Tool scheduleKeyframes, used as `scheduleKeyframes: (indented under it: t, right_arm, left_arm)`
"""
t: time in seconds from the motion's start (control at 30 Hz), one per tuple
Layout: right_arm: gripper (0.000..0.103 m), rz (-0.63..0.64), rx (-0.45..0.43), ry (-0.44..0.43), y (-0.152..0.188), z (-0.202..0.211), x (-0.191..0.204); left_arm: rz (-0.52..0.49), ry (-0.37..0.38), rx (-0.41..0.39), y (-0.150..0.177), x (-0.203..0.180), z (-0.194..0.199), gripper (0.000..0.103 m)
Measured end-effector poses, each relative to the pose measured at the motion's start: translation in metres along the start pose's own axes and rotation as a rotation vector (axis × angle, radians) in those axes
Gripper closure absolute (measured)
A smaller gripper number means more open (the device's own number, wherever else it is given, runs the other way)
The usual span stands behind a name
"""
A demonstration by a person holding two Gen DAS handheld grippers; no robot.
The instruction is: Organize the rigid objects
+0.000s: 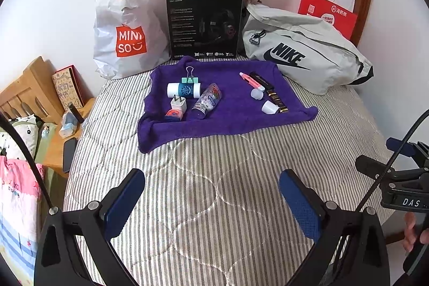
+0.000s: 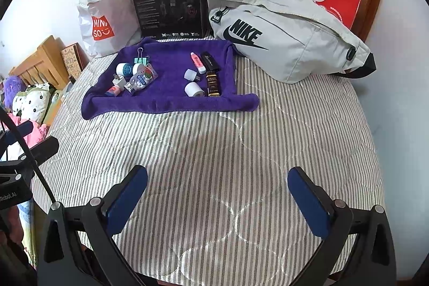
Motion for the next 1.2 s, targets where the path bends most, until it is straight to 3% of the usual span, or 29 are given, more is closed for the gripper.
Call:
scheduleKeyframes:
  t: [1.2]
  right_arm:
    - [0.000, -0.006, -0.013, -0.002, 0.0021, 0.0056, -0.0031]
  left_arm:
    - [0.003, -0.009, 0.013, 0.0055, 0.0019, 0.0017, 0.001]
Point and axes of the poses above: each gripper's, at about its wrist camera, not at the fingertips, and z roughly against the way its jaws point, x to its left, y to its underside, the point moved 5 cm from there along -z, roughly the way its jaws point, and after that the axes turned 2 degrees about -z, right-handed, at the moved point
